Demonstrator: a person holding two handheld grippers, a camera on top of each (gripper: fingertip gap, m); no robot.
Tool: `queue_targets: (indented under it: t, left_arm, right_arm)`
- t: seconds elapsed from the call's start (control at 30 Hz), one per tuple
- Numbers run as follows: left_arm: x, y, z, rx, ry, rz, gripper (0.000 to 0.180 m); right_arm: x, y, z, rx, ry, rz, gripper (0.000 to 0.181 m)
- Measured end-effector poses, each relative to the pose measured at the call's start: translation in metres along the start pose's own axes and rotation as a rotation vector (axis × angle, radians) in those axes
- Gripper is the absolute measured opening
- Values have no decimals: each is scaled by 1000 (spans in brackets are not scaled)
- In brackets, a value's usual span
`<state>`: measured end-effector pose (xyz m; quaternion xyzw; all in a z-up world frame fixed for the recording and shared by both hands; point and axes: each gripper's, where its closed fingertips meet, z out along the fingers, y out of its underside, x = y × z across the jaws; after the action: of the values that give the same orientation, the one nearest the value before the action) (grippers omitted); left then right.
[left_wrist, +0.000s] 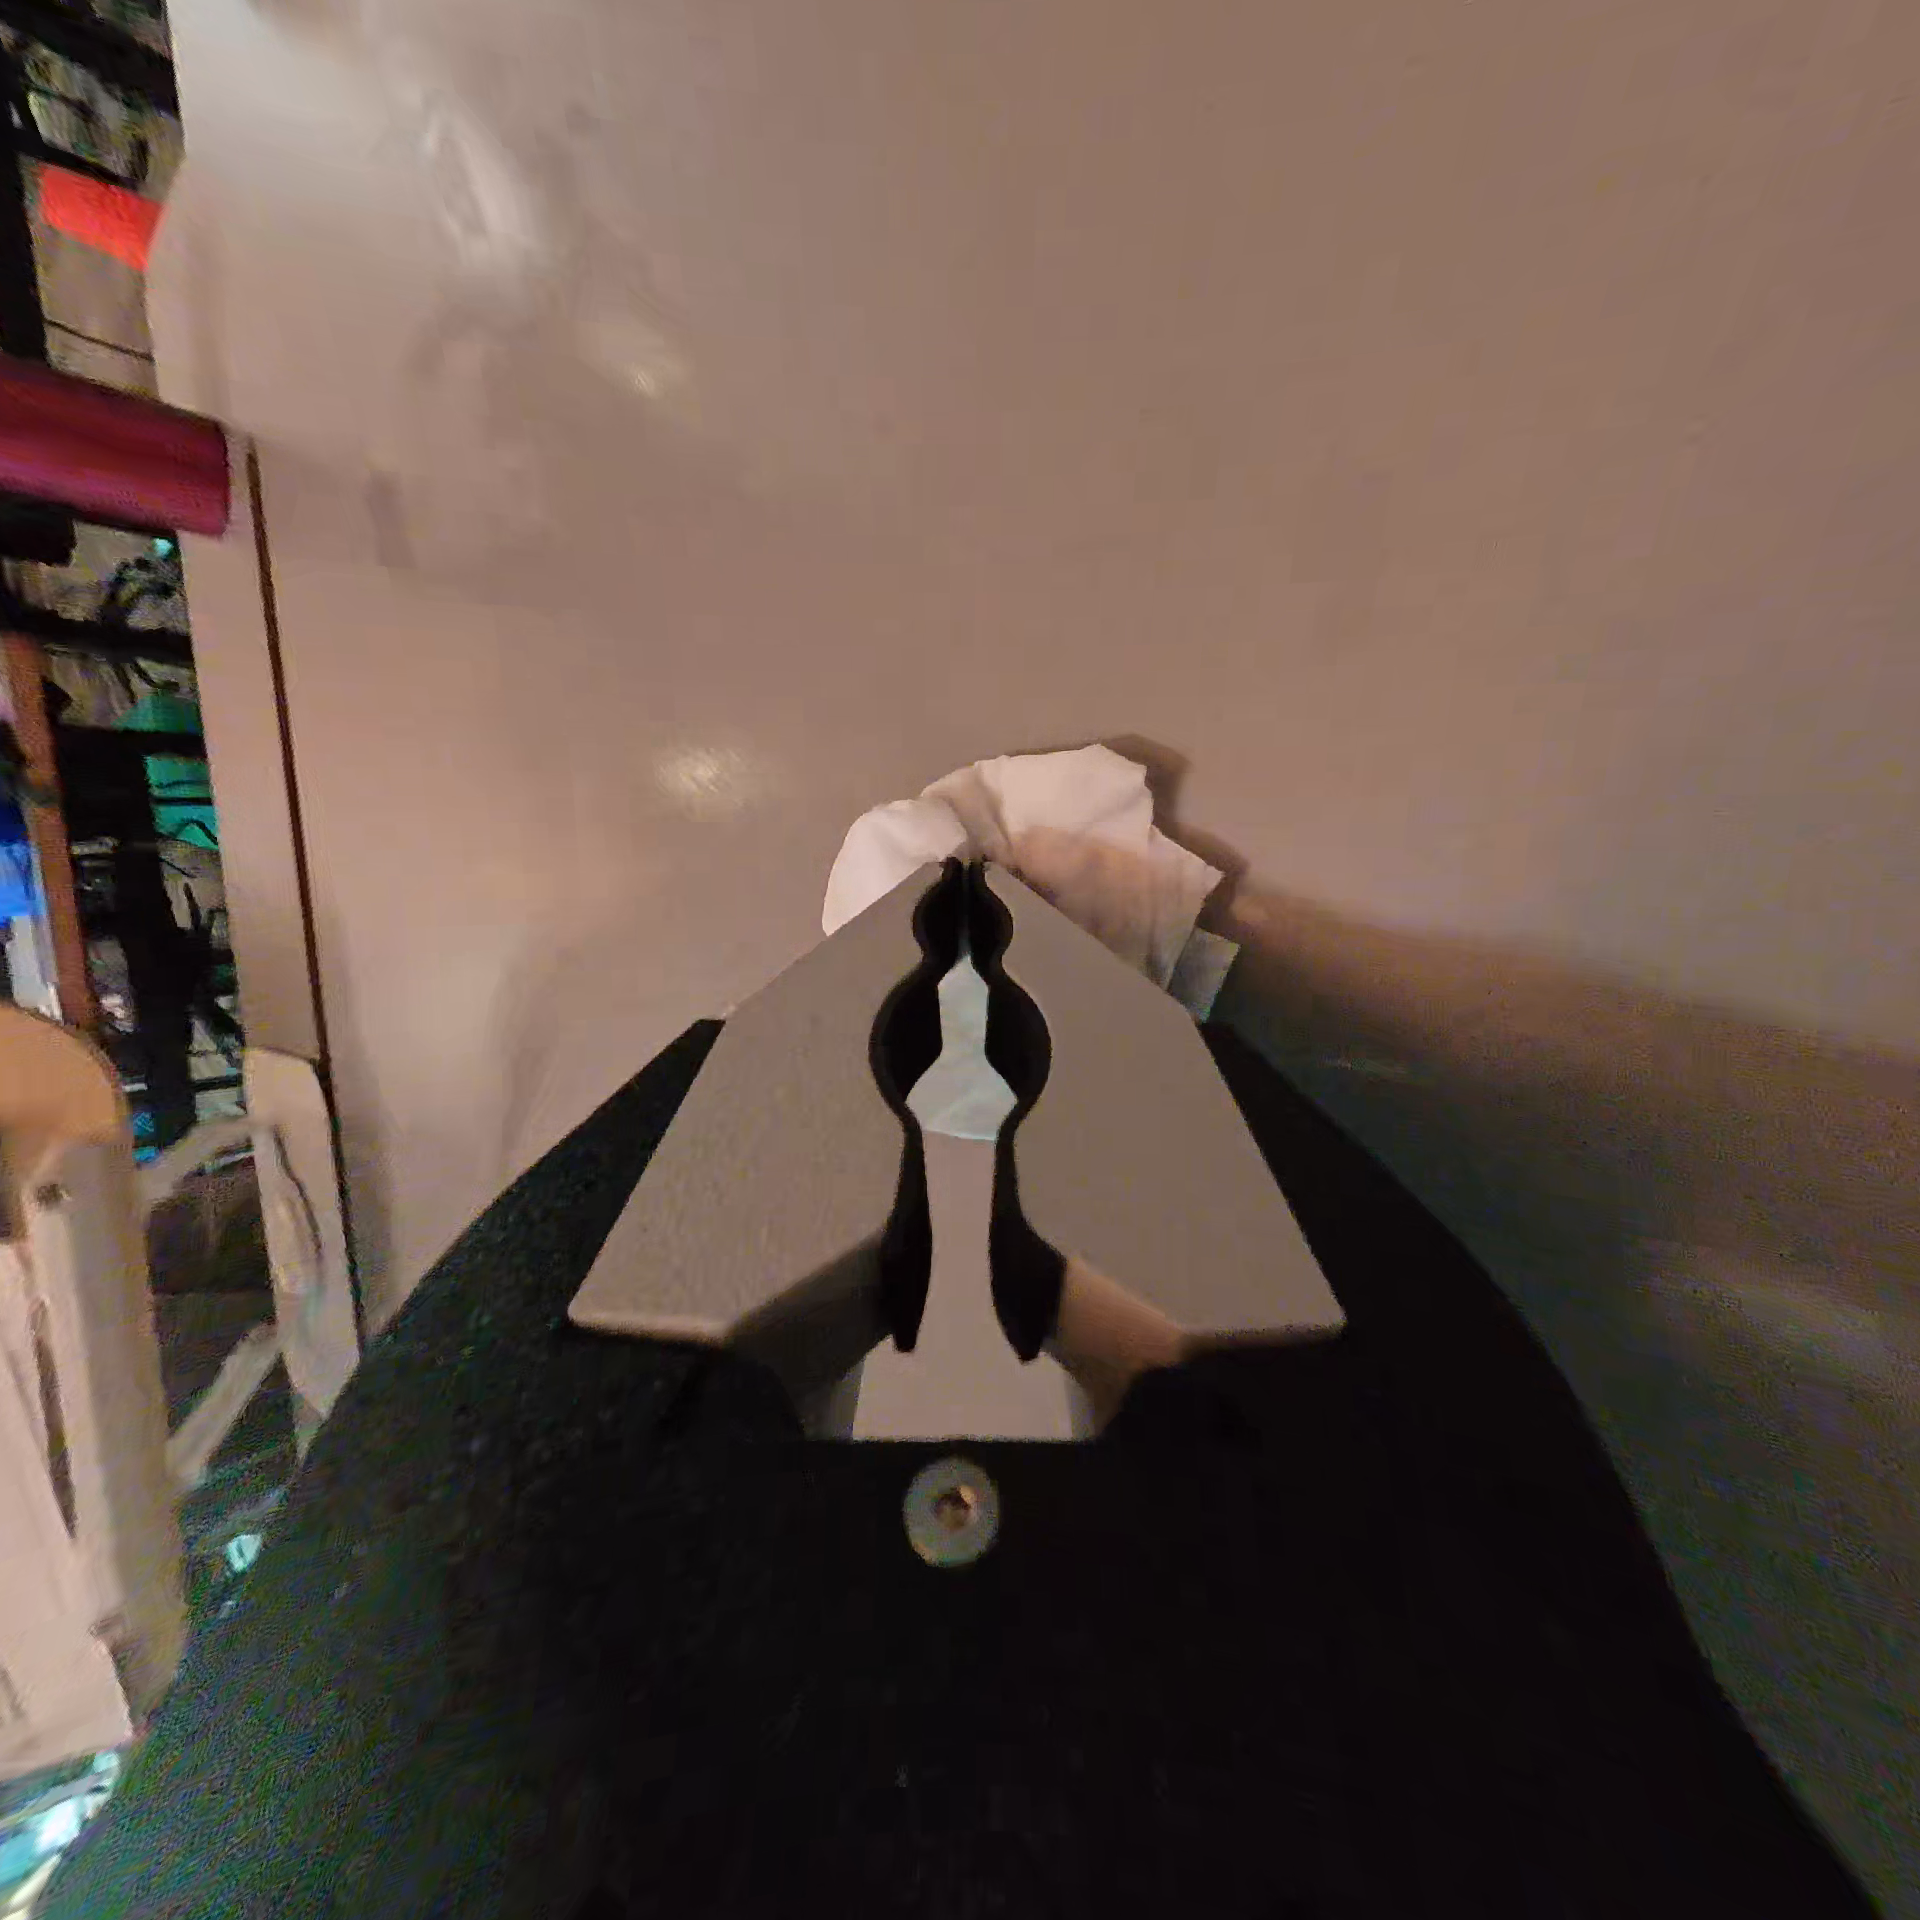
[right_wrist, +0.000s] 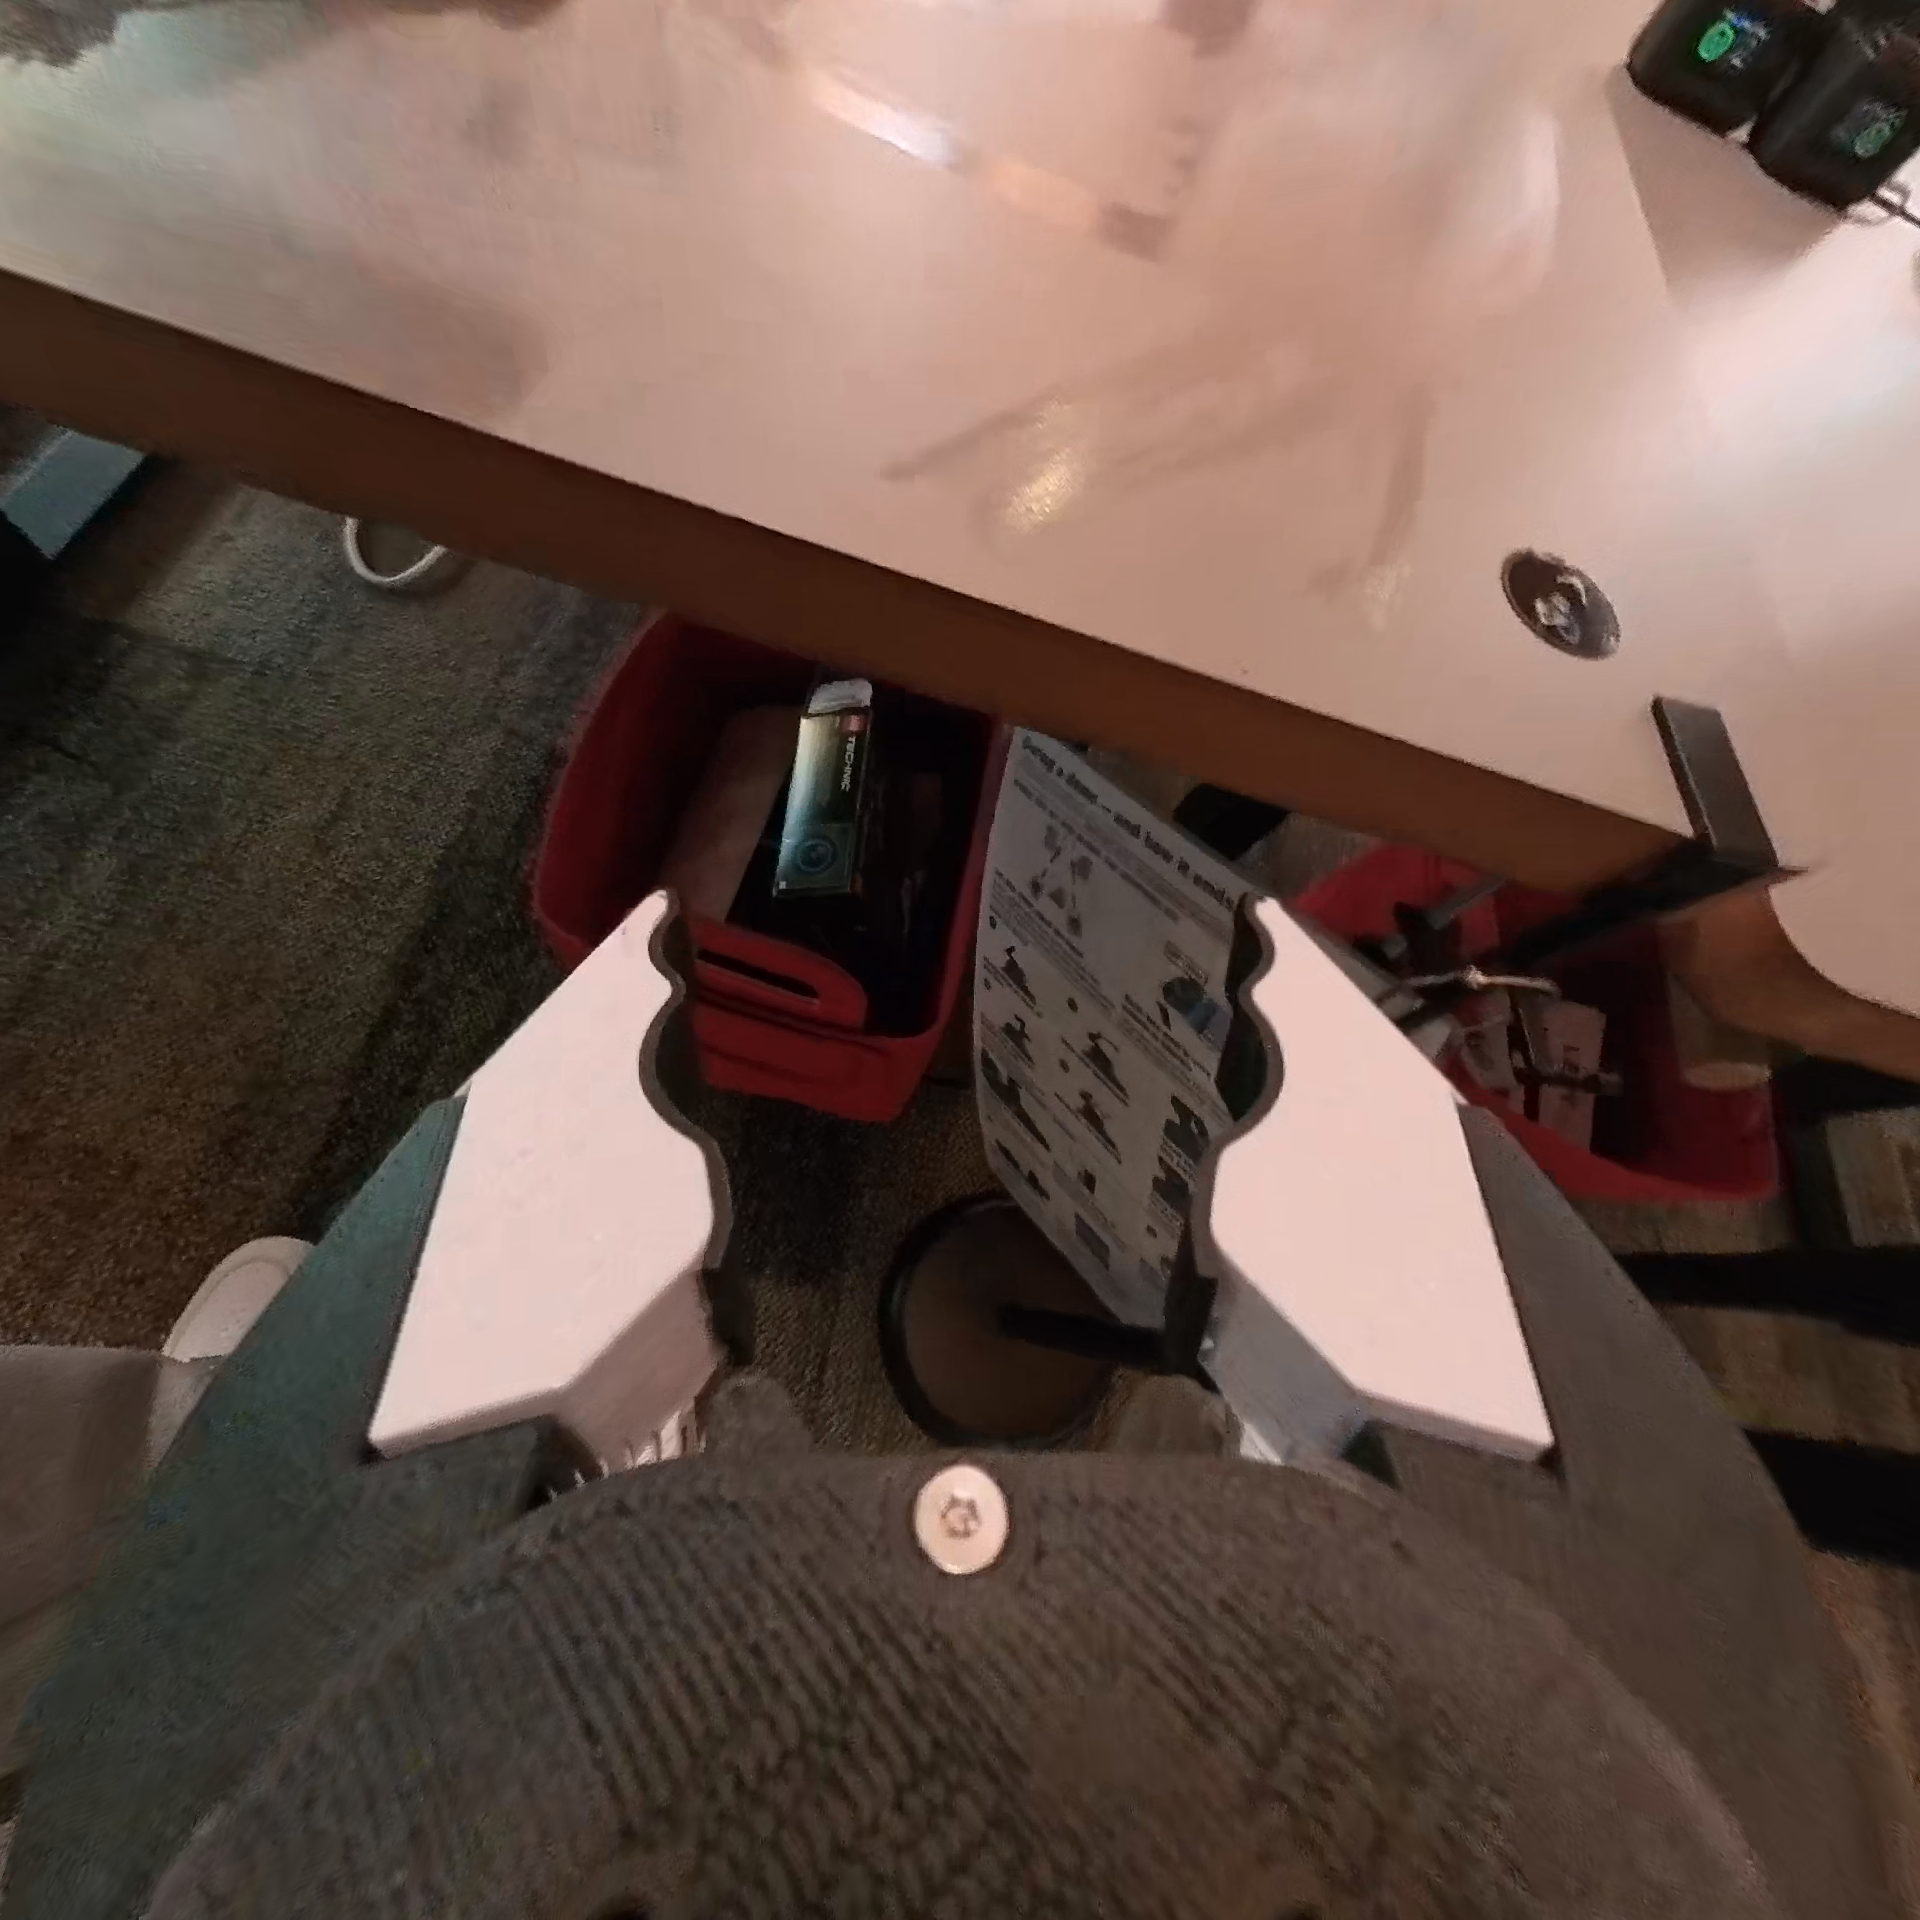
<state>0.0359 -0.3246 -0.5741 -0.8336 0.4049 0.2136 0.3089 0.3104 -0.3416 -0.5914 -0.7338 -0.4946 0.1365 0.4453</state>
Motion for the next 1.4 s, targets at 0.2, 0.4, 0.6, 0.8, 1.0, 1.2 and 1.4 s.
queue_targets:
  t: [0.2, 0.4, 0.6, 0.8, 1.0, 1.2, 1.4]
  left_arm:
    - [85, 106, -124, -183, -126, -125, 0]
    - [81, 387, -254, -797, -492, -619, 0]
    - [79, 208, -167, -355, -393, -434, 0]
    - [48, 370, -218, -592, -543, -556, 0]
    - [59, 278, -185, -386, -376, -84, 0]
    - [41, 335, -196, -408, -387, -137, 0]
    - [24, 375, -200, -421, -368, 33, 0]
  right_arm:
    - [-17, -29, 17, 41, -60, -92, 100]
    - [-69, -84, 33, 112, -201, -211, 100]
    - [-132, -146, 43, 204, -327, -267, 93]
    - [-162, -167, 53, 183, -361, -391, 95]
    - [-191, -172, 71, 142, -376, -418, 96]
    - [-220, -198, 81, 150, -397, -425, 95]
    - [-238, -216, 90, 185, -393, -451, 95]
